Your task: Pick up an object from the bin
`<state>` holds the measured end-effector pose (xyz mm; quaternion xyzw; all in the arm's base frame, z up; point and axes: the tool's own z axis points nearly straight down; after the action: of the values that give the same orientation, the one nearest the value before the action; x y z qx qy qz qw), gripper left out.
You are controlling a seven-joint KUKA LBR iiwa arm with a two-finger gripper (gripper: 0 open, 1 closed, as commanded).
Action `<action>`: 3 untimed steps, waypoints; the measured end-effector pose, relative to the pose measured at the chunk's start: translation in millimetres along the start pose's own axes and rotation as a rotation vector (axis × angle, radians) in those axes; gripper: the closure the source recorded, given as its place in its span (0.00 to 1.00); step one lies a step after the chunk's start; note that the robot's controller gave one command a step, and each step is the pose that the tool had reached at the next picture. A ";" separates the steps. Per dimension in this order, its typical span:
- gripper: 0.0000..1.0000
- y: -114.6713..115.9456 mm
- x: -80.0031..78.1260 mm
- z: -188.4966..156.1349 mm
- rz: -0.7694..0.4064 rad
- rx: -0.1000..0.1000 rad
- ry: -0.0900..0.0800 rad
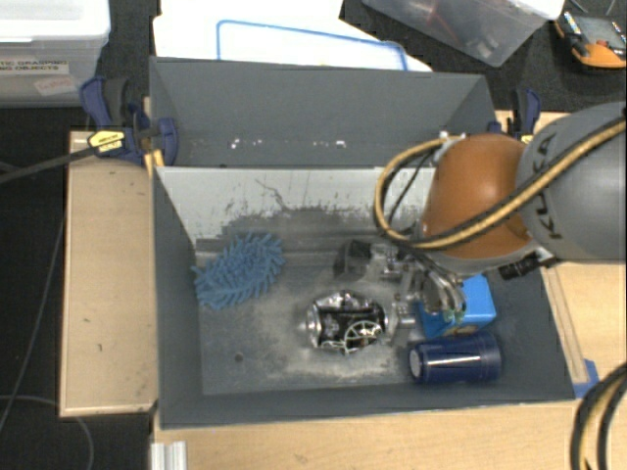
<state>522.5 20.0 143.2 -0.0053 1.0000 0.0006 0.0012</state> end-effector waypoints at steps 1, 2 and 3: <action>0.00 0.1 0.1 0.4 0.000 0.000 0.000; 0.00 9.8 24.1 76.4 0.034 -0.001 0.007; 0.00 0.5 6.0 72.9 0.033 0.000 -0.012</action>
Offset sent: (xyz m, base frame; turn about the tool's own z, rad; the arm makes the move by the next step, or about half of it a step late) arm -0.0217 0.0090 -0.0732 0.0366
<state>516.6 20.6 70.3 0.0112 0.9999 0.0008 0.0074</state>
